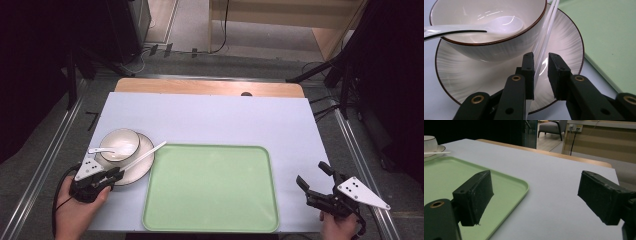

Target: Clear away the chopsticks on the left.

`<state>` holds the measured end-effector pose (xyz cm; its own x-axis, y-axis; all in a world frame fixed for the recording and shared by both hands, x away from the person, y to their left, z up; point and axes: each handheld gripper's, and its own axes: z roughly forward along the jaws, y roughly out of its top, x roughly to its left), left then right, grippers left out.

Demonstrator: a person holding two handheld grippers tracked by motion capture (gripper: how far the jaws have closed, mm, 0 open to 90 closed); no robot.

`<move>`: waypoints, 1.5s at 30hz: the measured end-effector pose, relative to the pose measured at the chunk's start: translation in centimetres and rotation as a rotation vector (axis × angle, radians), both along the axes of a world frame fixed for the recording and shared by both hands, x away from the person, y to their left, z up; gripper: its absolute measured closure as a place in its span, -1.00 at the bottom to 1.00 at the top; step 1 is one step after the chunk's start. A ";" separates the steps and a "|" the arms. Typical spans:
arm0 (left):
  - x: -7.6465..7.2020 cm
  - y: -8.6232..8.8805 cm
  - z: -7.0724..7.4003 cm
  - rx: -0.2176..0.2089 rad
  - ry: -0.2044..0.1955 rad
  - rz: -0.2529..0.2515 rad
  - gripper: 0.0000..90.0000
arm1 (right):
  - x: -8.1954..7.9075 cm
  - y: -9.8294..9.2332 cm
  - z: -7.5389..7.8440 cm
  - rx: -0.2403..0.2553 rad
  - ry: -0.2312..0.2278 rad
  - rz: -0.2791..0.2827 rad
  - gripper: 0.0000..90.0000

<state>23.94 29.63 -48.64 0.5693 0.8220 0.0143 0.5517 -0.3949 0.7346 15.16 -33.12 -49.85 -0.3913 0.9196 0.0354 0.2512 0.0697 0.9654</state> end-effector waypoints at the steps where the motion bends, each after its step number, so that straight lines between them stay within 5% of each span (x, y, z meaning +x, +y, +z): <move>1: 0.0 -0.1 0.0 0.004 0.001 -0.002 0.69 | 0.0 0.0 0.0 0.000 0.000 0.000 -0.71; 23: 1.1 -1.2 -1.1 0.087 0.081 -0.107 0.84 | 0.1 0.2 -0.1 -0.005 0.007 0.006 -0.71; 28: 0.9 -1.7 -1.1 0.115 0.075 -0.128 0.89 | 0.1 0.2 -0.1 -0.004 0.008 0.006 -0.71; 33: 0.7 -1.9 -0.6 0.089 0.056 -0.131 0.90 | 0.1 0.2 -0.1 -0.005 0.006 0.005 -0.71; 36: 0.2 -2.3 0.1 0.039 0.056 -0.137 0.90 | 0.1 0.1 -0.1 -0.004 0.003 0.003 -0.71; 45: -1.3 -5.7 1.0 -0.032 0.051 -0.192 0.90 | 0.1 0.2 -0.1 -0.006 0.004 0.005 -0.71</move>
